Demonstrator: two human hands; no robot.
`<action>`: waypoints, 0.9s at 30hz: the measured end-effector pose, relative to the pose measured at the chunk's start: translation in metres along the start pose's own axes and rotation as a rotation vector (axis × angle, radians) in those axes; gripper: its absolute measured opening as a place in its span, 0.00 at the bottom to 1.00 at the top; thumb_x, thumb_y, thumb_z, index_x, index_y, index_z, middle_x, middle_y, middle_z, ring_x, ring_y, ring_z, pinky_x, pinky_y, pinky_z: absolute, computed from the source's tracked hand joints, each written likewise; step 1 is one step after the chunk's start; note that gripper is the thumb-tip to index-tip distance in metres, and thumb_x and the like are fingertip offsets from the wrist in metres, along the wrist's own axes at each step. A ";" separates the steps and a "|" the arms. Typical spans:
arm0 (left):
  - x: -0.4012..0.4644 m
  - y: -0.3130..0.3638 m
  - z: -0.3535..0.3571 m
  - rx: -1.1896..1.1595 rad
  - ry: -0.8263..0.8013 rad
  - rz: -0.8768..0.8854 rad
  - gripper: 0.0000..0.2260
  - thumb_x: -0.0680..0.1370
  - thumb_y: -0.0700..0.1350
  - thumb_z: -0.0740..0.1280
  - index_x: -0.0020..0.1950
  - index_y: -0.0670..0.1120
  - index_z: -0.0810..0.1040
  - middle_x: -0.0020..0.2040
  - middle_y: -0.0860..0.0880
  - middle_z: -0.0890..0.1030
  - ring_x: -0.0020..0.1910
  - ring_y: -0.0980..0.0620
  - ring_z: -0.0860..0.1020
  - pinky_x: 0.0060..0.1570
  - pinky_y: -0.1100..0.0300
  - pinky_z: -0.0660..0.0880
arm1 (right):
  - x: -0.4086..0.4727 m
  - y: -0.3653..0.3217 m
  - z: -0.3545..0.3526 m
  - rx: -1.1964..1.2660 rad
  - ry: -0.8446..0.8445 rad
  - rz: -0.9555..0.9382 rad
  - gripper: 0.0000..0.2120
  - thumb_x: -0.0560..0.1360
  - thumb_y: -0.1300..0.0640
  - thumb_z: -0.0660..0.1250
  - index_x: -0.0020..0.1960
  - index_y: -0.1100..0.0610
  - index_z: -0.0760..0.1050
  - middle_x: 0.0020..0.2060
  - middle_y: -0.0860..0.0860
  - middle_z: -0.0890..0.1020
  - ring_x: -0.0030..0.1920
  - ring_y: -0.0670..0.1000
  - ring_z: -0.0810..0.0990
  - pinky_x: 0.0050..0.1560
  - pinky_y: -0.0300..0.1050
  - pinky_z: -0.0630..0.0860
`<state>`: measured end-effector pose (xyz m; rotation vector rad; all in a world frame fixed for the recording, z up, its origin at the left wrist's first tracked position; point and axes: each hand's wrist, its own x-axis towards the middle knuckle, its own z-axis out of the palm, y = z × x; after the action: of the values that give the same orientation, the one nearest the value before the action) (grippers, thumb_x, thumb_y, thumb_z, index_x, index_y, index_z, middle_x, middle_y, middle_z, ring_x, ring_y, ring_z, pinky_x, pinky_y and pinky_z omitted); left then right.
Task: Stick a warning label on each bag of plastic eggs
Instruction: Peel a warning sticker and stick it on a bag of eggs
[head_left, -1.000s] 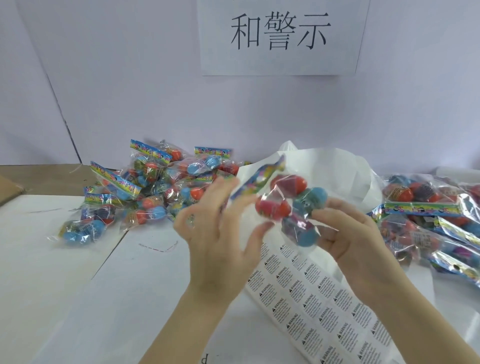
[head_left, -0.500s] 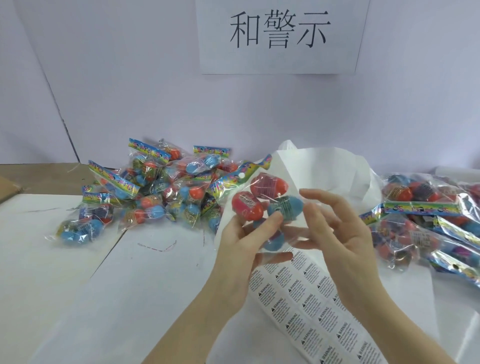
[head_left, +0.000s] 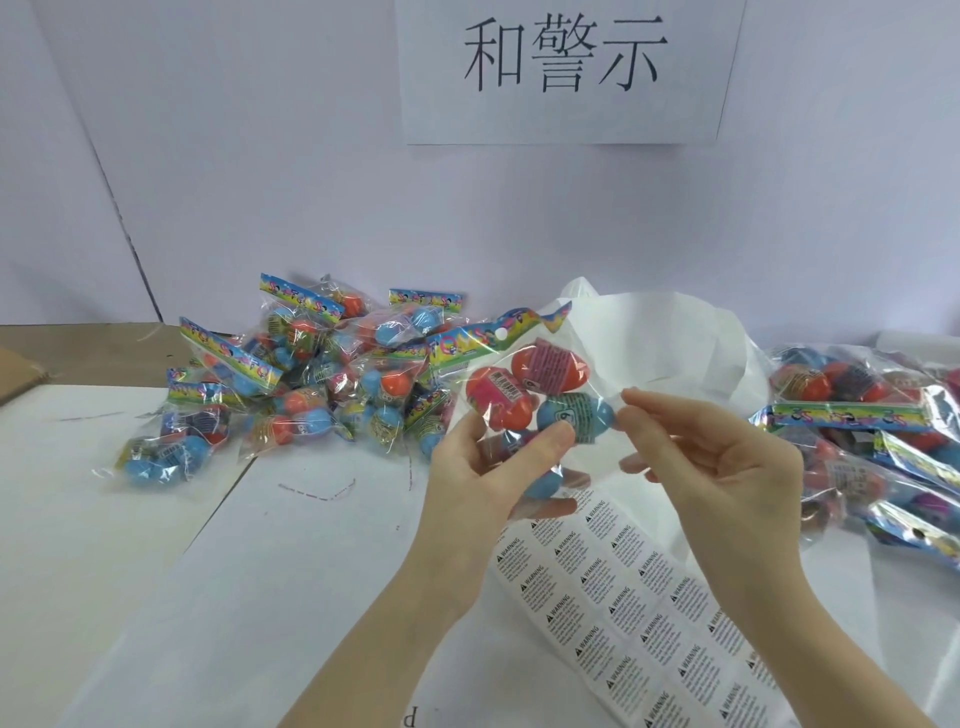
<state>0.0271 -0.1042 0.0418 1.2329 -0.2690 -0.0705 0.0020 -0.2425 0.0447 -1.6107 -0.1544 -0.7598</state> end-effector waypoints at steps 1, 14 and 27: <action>0.000 0.000 0.000 0.002 0.000 0.004 0.19 0.60 0.47 0.72 0.49 0.46 0.77 0.40 0.48 0.85 0.34 0.47 0.84 0.29 0.62 0.77 | 0.000 0.001 0.000 -0.012 0.001 -0.012 0.12 0.67 0.56 0.71 0.39 0.37 0.82 0.35 0.40 0.84 0.30 0.44 0.81 0.34 0.35 0.75; -0.001 0.001 0.000 0.010 -0.005 0.000 0.19 0.59 0.48 0.73 0.48 0.47 0.78 0.40 0.48 0.85 0.33 0.47 0.84 0.29 0.62 0.77 | 0.002 0.001 -0.001 -0.233 -0.046 -0.118 0.11 0.73 0.58 0.68 0.41 0.42 0.73 0.40 0.36 0.81 0.36 0.47 0.78 0.36 0.43 0.74; -0.002 0.003 -0.003 0.043 -0.104 -0.018 0.15 0.59 0.50 0.73 0.45 0.49 0.80 0.37 0.48 0.84 0.34 0.49 0.83 0.29 0.63 0.77 | 0.011 -0.001 -0.008 0.197 -0.138 0.373 0.05 0.71 0.59 0.67 0.47 0.56 0.79 0.32 0.50 0.83 0.29 0.46 0.78 0.31 0.35 0.75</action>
<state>0.0256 -0.1000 0.0439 1.2763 -0.3514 -0.1456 0.0071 -0.2536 0.0520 -1.4480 -0.0246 -0.3355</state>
